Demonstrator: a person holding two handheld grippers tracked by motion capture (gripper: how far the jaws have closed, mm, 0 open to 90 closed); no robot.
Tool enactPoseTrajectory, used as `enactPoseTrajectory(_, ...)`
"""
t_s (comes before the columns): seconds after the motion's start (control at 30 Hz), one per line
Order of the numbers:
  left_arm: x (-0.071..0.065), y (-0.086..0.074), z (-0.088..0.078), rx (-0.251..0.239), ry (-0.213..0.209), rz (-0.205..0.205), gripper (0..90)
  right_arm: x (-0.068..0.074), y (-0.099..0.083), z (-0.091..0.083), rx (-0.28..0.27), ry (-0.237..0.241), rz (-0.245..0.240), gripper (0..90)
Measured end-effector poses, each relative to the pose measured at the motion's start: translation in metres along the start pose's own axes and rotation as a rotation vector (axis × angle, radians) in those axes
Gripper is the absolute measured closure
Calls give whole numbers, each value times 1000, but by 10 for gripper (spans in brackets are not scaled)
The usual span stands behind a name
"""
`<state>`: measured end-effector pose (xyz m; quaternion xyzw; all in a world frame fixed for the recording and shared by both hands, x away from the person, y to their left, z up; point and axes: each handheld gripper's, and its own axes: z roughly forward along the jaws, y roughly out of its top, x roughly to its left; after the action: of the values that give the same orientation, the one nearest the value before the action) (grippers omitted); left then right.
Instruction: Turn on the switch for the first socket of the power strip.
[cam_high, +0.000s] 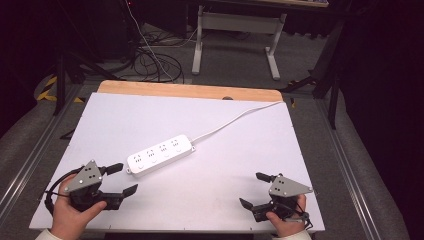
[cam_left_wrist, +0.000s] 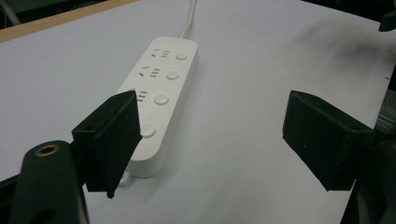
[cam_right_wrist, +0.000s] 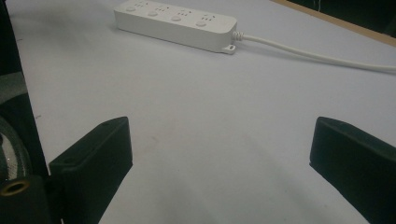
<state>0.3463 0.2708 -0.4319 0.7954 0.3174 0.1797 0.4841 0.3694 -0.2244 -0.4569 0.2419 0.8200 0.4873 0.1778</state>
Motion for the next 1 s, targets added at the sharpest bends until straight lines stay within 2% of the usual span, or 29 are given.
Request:
enactPoseTrajectory(0.3,6,18,7,6,-10,16,212,-1,-1,-1,-2,-1,5,64)
enactPoseTrajectory(0.43,8,24,11,9,-34,0,229,-1,-1,-1,0,4,5,63)
enactPoseTrajectory(0.47,9,26,12,7,-30,15,232,-1,-1,-1,0,2,3,63)
enactPoseTrajectory(0.6,10,33,16,9,-39,25,250,-1,-1,-1,-1,1,3,63)
enactPoseTrajectory(0.73,11,40,20,3,-53,13,265,-1,-1,-1,-1,2,1,63)
enactPoseTrajectory(0.77,12,41,20,2,-49,26,266,-1,-2,-1,-1,4,1,63)
enactPoseTrajectory(1.0,13,54,28,17,-66,36,272,-1,-2,-1,-4,0,0,63)
